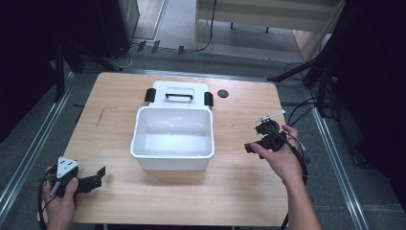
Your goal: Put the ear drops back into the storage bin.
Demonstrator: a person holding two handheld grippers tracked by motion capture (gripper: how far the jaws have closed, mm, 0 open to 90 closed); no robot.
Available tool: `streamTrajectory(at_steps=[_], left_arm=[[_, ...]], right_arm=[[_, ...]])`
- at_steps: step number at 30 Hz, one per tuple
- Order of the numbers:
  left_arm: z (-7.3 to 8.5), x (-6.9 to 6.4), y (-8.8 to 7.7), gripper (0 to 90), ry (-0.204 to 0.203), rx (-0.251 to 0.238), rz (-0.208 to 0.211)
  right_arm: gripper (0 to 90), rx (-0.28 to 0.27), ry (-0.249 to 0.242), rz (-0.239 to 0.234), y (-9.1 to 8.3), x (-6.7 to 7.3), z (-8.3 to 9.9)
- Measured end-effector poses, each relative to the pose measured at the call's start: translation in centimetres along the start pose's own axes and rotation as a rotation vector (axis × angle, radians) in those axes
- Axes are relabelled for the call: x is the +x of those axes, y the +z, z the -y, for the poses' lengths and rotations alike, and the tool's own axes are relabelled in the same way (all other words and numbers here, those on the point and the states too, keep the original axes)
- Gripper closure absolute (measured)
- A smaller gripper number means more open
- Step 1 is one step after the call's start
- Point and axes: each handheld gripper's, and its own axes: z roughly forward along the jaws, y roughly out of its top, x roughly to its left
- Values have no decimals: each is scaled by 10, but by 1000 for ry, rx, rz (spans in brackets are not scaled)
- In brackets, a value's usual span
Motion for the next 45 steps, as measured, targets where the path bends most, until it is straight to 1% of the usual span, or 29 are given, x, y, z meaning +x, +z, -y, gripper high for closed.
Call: streamTrajectory(at_steps=[2,3,10,11,19,22,25,28,30,34,35,37,39,42,45], left_arm=[[0,0,0,0,1,0,0],[0,0,0,0,1,0,0],[0,0,0,0,1,1,0],[0,0,0,0,1,0,0],[0,0,0,0,1,-2,-1],[0,0,0,0,-1,-3,0],[0,0,0,0,-3,-4,0],[0,0,0,0,-2,-5,0],[0,0,0,0,-4,-8,-3],[0,0,-1,0,-2,-9,-6],[0,0,-1,0,-3,-10,-5],[0,0,-1,0,-3,-11,-8],[1,0,-1,0,-4,-13,-7],[1,0,-1,0,-3,-16,-10],[1,0,-1,0,-4,-17,-11]], right_arm=[[104,-14,18,8,2,-3,5],[97,-22,40,12,4,-5,8],[77,-89,73,4,11,-13,28],[75,-105,81,6,12,-15,33],[73,-181,154,-5,25,-30,66],[73,-221,177,2,29,-34,79],[75,-281,198,25,32,-39,94],[76,-327,222,33,34,-42,107],[76,-368,235,37,36,-44,117],[77,-423,248,51,39,-47,133],[77,-442,253,52,40,-48,137],[78,-462,270,59,41,-48,145],[97,-496,275,71,42,-48,152],[106,-542,295,71,43,-48,163],[115,-592,325,85,44,-47,173]])
